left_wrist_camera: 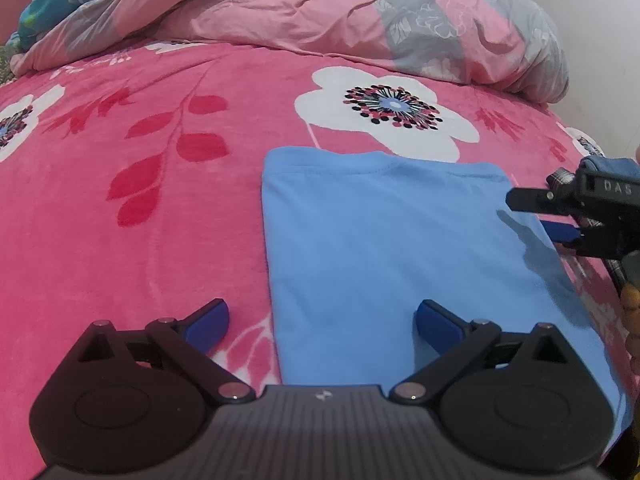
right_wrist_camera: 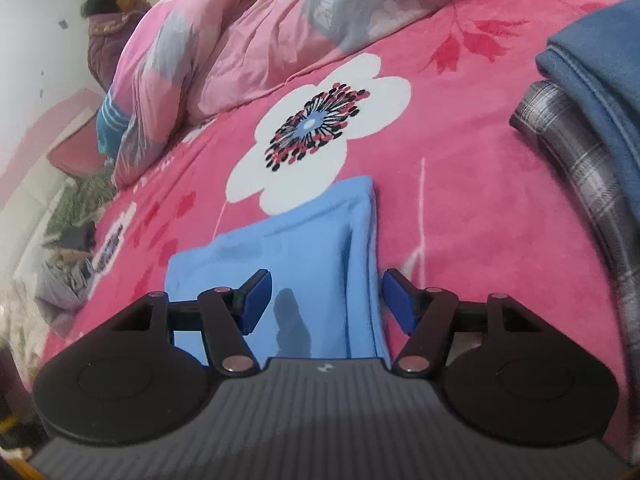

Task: Fold clothes
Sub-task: 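Close both grippers on the light-blue shirt's edge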

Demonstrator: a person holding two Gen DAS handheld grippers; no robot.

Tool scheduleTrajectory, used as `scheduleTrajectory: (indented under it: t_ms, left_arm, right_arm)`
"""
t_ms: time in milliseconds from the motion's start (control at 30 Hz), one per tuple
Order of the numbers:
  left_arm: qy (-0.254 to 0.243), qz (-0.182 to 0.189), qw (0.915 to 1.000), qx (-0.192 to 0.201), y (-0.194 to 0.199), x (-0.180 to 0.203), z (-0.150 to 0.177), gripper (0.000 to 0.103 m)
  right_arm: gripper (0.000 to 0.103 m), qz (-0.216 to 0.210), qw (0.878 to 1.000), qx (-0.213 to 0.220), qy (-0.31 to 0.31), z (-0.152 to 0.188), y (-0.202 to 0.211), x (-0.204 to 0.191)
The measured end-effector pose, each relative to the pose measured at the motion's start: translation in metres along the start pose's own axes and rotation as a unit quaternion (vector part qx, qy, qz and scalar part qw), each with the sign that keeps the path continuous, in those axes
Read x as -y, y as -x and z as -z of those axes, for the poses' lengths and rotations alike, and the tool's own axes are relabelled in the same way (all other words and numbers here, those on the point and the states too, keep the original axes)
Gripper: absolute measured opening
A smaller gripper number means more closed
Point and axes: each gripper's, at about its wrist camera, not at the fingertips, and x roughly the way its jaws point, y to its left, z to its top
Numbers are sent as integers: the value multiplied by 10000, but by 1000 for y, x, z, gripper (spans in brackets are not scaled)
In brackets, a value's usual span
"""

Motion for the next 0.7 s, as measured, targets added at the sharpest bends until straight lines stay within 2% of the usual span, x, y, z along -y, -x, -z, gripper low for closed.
scheduleTrajectory:
  t_ms: [567,700]
  left_arm:
    - [-110,-115,9999,-61,-5,5,-3,103]
    - [-35,132,9999,38,-7,-2,-4,103]
  right_arm:
    - [62,-351,9993,-83,-76,-10,-17,7]
    - [61,-416,9991,-102,-54,-11,-17,8]
